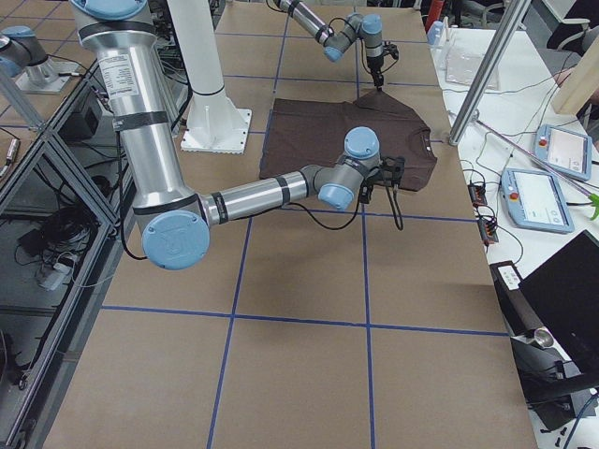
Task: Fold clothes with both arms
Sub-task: 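Lower the left gripper onto the sleeve nearest it and grasp, then fold the held sleeve inward toward the shirt center with the left gripper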
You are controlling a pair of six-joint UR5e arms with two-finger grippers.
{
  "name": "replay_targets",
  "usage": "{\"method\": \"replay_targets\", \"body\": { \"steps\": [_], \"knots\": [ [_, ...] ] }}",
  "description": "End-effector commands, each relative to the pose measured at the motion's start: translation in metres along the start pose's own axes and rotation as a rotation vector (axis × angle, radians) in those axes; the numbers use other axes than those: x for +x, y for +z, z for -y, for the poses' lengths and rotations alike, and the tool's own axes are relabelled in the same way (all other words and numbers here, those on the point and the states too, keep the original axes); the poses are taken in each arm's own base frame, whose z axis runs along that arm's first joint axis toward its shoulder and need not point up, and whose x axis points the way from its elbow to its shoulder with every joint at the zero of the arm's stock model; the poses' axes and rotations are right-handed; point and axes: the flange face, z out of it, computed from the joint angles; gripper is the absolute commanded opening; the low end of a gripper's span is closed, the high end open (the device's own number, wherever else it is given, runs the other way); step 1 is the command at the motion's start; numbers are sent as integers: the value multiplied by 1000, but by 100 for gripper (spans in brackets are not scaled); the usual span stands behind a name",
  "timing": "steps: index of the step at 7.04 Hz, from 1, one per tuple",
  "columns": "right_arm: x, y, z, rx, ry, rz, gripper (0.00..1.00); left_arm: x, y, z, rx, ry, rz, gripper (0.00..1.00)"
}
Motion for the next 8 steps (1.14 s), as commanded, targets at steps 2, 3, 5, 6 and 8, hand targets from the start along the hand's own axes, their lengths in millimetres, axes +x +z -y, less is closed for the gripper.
{"method": "replay_targets", "body": {
  "steps": [2, 3, 5, 6, 8],
  "knots": [
    [2, 0, -1, -2, 2, -2, 100, 5, 3, -6, -7, 5, 0, 11],
    [2, 0, 0, -1, 2, -2, 100, 11, -1, -5, -8, 6, -4, 0],
    [4, 0, -1, -1, 4, -4, 100, 34, -19, -14, -82, 11, -47, 0],
    [4, 0, -1, -1, 3, -4, 100, 38, -24, -14, -88, 13, -60, 0],
    [4, 0, -1, -3, 6, -4, 100, 96, -70, -15, -111, 5, -113, 0]
  ]
}}
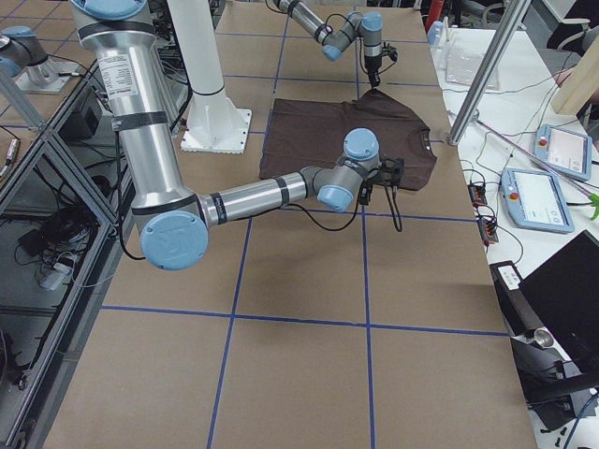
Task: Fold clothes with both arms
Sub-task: 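Fold the held sleeve inward toward the shirt center with the left gripper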
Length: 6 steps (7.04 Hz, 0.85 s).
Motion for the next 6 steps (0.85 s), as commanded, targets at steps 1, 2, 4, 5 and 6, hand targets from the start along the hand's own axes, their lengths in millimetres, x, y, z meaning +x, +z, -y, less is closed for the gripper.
{"method": "replay_targets", "body": {
  "steps": [1, 2, 4, 5, 6],
  "knots": [
    [0, 0, -1, -1, 4, 0, 100, 78, -31, -10, -27, -52, -35, 0],
    [1, 0, 0, 0, 5, -2, 100, 84, -17, -22, -46, -73, -25, 0],
    [-1, 0, 0, 1, 5, 1, 100, 118, 11, -12, -32, -114, -33, 0],
    [-2, 0, 0, 1, 4, 2, 100, 114, 23, -9, -21, -122, -54, 0],
    [-2, 0, 0, 3, 4, 1, 100, 120, 27, -1, 9, -126, -59, 0]
  ]
}}
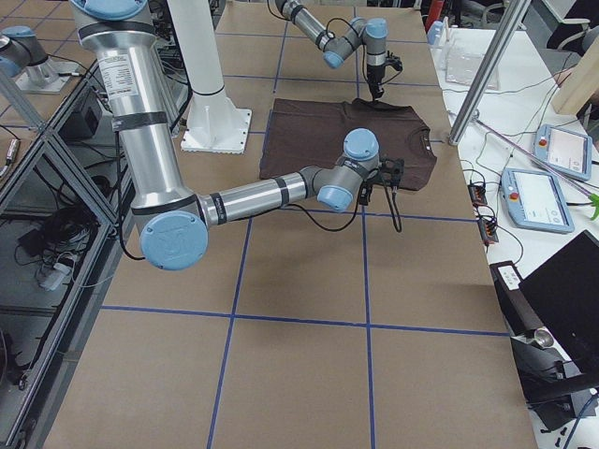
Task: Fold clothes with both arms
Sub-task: 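Fold the held sleeve inward toward the shirt center with the left gripper, then move both grippers down to the hem corners nearest the robot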
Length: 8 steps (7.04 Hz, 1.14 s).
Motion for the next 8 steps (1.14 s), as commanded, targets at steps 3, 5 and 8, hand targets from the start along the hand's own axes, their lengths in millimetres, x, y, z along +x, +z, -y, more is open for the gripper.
{"method": "replay_targets", "body": {
  "steps": [3, 5, 8],
  "knots": [
    [-16, 0, 2, 10, 10, 10, 100, 5, 9, 8, 44, -40, -19, 69],
    [-58, 32, -36, 22, 108, 28, 100, 7, -33, -26, 31, -100, -125, 76],
    [-123, 88, -165, -30, 244, 58, 100, -28, -95, -110, -25, -34, -259, 77]
  ]
}}
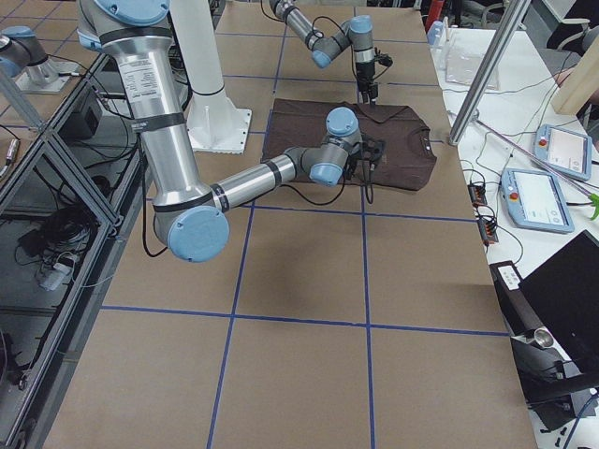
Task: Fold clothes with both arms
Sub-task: 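Move both grippers down to the hem corners nearest the robot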
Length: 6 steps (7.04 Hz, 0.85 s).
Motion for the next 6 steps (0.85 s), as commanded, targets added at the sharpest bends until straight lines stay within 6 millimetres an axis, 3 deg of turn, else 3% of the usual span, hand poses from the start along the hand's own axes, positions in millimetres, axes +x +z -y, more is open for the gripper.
{"method": "replay_targets", "body": {
  "steps": [1, 2, 3, 4, 5, 6],
  "knots": [
    [-22, 37, -114, -54, 114, -22, 99, -21, -32, -30, -28, 24, -46, 77],
    [-35, 38, -182, 5, 95, -102, 98, -23, -31, -30, -26, 30, -45, 77],
    [-42, 23, -243, 35, 90, -213, 98, -28, -22, -32, -32, 36, -36, 77],
    [-24, 31, -276, 64, 128, -288, 96, -30, -20, -33, -34, 35, -32, 77],
    [11, 39, -287, 131, 156, -326, 95, -36, -15, -35, -40, 36, -21, 77],
    [30, 47, -302, 133, 179, -364, 93, -39, -11, -35, -41, 33, -12, 77]
  ]
}}
